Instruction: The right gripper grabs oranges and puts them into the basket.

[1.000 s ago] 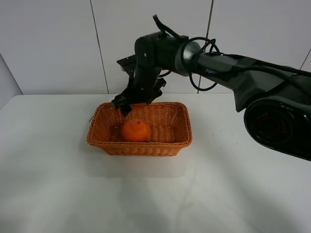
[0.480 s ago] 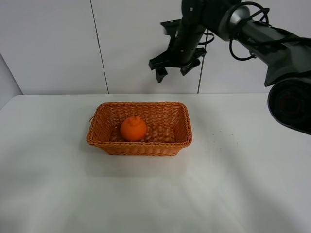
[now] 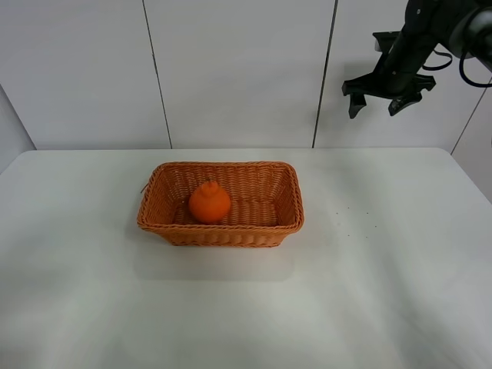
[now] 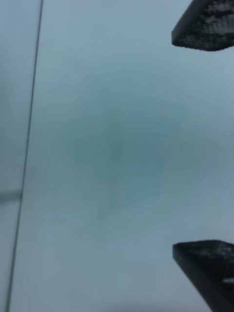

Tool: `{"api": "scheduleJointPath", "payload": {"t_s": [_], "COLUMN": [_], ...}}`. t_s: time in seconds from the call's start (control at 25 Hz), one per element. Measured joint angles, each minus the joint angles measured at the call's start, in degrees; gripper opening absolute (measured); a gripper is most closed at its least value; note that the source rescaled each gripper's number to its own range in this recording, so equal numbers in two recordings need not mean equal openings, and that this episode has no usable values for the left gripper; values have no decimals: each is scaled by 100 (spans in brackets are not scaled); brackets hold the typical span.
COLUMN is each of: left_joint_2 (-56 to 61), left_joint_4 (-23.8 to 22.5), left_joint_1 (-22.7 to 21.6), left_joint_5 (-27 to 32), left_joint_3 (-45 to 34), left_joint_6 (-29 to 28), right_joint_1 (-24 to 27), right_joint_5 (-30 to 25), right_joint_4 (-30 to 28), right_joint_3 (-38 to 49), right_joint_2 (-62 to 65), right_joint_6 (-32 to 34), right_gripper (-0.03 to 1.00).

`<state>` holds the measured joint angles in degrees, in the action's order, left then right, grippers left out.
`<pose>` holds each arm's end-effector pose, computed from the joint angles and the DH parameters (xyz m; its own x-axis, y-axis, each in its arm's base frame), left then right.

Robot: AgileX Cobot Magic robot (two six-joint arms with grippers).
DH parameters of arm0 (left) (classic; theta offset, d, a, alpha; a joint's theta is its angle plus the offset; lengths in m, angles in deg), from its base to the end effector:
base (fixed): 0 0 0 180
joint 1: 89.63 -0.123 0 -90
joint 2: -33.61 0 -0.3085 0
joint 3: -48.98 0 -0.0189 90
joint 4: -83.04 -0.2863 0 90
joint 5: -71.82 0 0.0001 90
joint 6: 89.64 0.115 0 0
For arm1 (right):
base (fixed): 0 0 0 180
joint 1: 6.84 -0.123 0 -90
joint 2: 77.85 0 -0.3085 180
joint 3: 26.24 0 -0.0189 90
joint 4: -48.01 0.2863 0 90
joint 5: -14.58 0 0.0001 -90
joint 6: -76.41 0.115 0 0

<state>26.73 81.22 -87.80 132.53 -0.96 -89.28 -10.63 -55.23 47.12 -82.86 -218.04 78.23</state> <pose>0.0250 0.0024 0.2793 -0.4615 0.0366 -0.8864 0.0174 0.9993 0.0322 0.5697 0.0361 0.2685 -0.8933 -0.0327 -0.4483 -0.0360 0.9994 -0.0012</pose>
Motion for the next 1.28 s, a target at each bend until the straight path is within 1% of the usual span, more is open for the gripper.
{"api": "scheduleJointPath", "payload": {"t_s": [0.12,0.24,0.36,0.48,0.64,0.76,1.04,1.12,1.28], "left_joint_2": [0,0,0,0,0,0,0,0,0], "left_joint_4": [0,0,0,0,0,0,0,0,0], "left_joint_1": [0,0,0,0,0,0,0,0,0], "left_joint_5": [0,0,0,0,0,0,0,0,0], "left_joint_3": [0,0,0,0,0,0,0,0,0], "left_joint_6": [0,0,0,0,0,0,0,0,0], "right_joint_1": [161,186,186,186,186,186,186,186,186], "right_joint_5": [0,0,0,8,13,18,6,20,520], "right_joint_4": [0,0,14,39,44,89,154,154,154], "right_joint_3": [53,313,775,1489,2902,4238,7224,7932,9205], "right_joint_2": [60,266,617,1144,2171,3124,5638,6424,7983], "right_joint_6": [0,-16,-40,-54,-54,-54,-54,-54,-68], "right_gripper": [85,85,85,85,85,85,85,85,85]}}
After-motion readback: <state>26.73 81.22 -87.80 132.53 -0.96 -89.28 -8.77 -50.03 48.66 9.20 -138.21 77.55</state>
